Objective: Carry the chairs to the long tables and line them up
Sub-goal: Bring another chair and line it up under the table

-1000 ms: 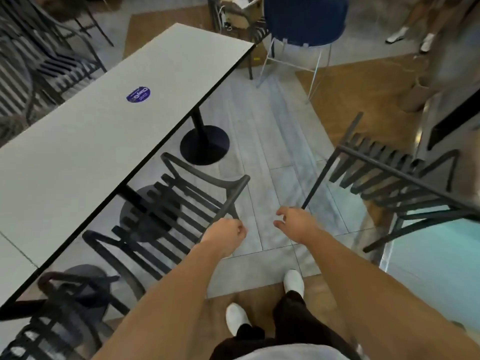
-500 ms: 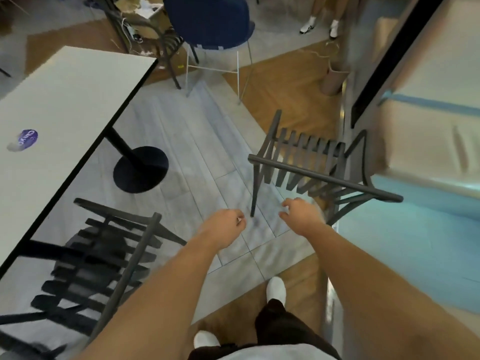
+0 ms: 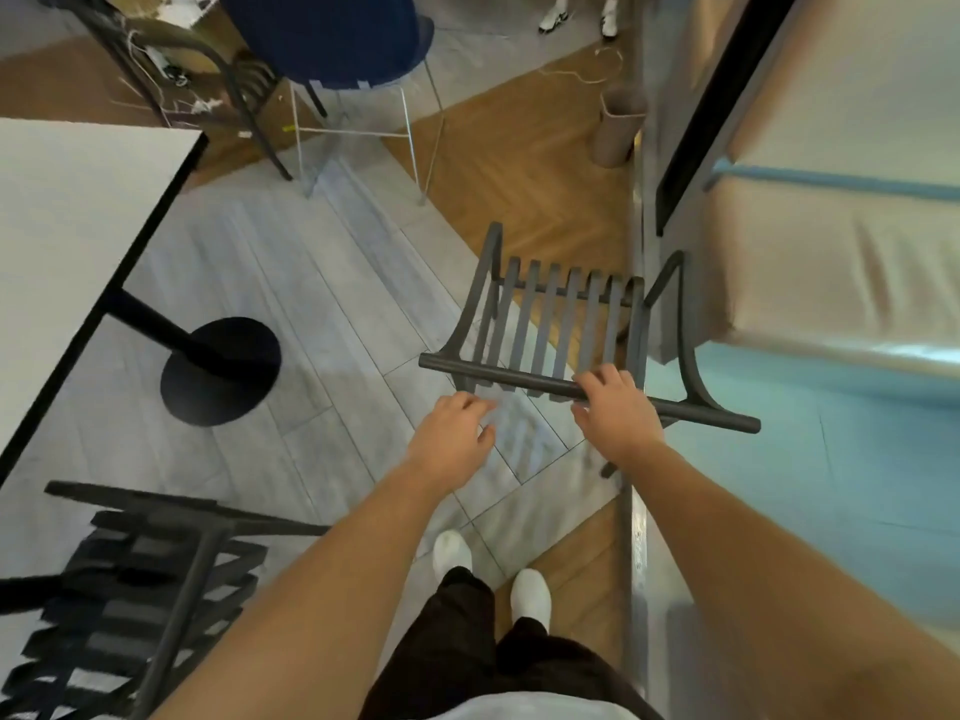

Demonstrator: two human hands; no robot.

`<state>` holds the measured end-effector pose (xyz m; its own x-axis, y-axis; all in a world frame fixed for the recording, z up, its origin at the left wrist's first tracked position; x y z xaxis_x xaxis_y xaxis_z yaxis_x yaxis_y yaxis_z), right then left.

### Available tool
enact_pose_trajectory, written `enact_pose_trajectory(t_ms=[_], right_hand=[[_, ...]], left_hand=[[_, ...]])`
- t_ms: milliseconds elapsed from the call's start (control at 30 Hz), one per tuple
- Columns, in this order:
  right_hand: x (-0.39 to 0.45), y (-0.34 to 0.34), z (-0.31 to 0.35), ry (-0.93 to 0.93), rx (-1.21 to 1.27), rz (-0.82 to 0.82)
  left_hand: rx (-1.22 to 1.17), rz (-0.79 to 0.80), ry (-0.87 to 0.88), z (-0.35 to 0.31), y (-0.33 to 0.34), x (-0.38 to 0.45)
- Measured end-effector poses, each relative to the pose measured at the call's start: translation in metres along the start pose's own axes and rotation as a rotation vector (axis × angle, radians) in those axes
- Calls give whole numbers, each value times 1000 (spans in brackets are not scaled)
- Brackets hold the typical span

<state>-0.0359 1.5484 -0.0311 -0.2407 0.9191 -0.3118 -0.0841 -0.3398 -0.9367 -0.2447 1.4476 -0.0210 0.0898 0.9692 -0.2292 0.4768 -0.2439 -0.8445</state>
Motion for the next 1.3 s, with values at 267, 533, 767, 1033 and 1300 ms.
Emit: enact_pose_trajectory(t_ms=[267, 533, 767, 1033, 1300], right_hand=[[34, 12, -34, 214, 2, 208], [50, 27, -47, 293, -13, 264], [69, 36, -61, 273, -52, 335], [81, 41, -66, 166, -171, 394], [83, 42, -58, 68, -202, 360]], left_hand=[[86, 75, 167, 12, -11, 75], [118, 331, 202, 31, 4, 124], [220, 414, 180, 19, 30, 147], [477, 434, -22, 10, 39, 163], [507, 390, -81, 12, 38, 154]])
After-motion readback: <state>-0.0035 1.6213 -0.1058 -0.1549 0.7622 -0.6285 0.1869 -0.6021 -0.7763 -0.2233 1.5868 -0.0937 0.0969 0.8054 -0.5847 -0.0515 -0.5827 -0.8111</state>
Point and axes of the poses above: each hand's wrist, its own x-axis towards the middle knuckle, its own y-axis out of the palm, z = x × y, the point moved 5 cm from there along x, towards the middle knuckle, and after that the axes turned 10 degrees about y, right-handed, at the moved point
